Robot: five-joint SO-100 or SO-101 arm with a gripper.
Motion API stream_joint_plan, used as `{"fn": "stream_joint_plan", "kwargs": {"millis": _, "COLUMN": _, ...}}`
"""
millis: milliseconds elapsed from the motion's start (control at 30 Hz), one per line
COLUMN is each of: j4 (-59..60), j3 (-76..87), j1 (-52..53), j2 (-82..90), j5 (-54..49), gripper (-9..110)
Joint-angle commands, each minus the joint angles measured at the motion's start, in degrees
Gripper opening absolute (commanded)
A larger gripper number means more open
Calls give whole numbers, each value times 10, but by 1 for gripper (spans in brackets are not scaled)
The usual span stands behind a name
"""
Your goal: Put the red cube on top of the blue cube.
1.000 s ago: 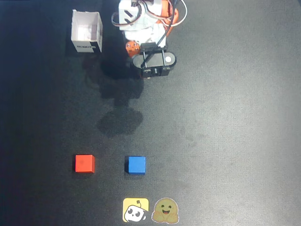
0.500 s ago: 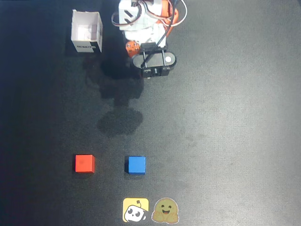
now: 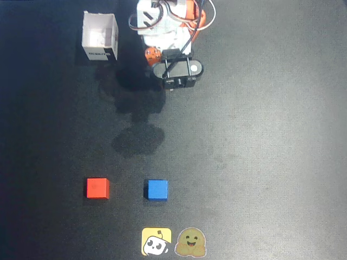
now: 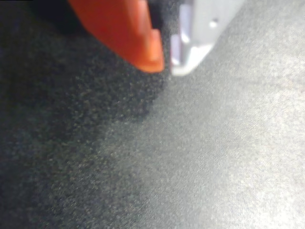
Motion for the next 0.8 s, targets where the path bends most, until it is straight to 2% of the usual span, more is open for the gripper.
{"fn": "stream_joint_plan", "kwargs": {"millis": 0, "j4": 1, "j3": -3, "j1": -2, "j2": 6, "j5": -1, "gripper": 0}}
{"fn": "stream_joint_plan", "kwargs": {"millis": 767, "j4": 1, "j3": -3, "j1": -1, "j2": 6, "j5": -1, "gripper": 0}}
